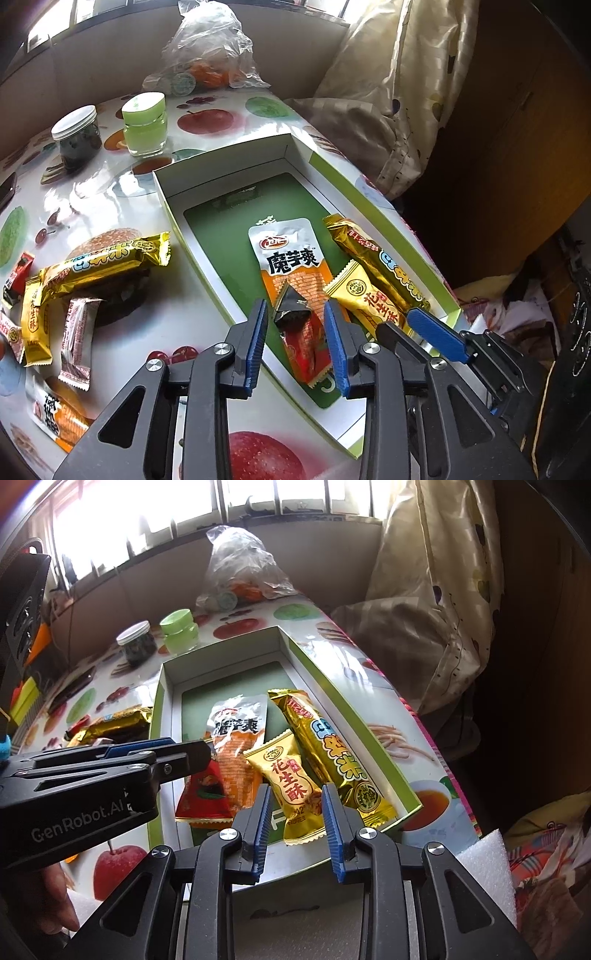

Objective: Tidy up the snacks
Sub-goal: 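Lower both packets into the green box and open both tools, then move both open tools back over the snack pile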

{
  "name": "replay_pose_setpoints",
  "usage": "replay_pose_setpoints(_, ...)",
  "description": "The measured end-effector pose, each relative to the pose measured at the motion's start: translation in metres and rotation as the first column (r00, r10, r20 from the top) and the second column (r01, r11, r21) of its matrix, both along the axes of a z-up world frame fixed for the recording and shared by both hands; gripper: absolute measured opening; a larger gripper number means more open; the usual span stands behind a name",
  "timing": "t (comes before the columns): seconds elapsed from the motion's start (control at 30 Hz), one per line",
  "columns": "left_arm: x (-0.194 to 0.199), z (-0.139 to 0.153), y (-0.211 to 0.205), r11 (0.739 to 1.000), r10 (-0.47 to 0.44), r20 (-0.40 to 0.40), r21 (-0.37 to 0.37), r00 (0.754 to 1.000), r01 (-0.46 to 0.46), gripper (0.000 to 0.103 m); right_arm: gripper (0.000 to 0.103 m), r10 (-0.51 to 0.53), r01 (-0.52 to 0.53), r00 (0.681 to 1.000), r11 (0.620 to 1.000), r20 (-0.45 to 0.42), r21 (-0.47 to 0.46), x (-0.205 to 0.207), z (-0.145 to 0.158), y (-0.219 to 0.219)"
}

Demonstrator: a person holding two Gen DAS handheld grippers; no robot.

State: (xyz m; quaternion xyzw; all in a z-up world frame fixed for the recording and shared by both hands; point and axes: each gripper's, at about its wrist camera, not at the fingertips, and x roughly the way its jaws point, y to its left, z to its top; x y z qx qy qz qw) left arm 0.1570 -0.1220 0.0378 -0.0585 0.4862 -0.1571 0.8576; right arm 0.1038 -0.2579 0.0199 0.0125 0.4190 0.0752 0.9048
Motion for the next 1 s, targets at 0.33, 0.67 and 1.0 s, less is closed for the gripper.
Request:
replay_pose_setpoints(0.33,-0.011,0.011,0.003,1.000,0.003,0.033,-0.001,0.999,-0.003,0.043,0.032,0.004,-0.003,1.000,1.000,0.010,-0.020,-0.006,0.002,0.004)
replay_pose_setpoints(0.67,-0.029,0.027,0.021,0.999,0.037,0.081,0.007,0.996,-0.037,0.048,0.037,-0.002,0.003,0.999,1.000,0.040,-0.018,-0.014,0.013,0.007)
replay_pose_setpoints(1.0,-0.051,0.037,0.044,0.996,0.078,0.117,0.040,0.990,-0.083,0.048,0.039,0.026,-0.026,0.997,1.000,0.078,-0.010,-0.024,0.027,0.019)
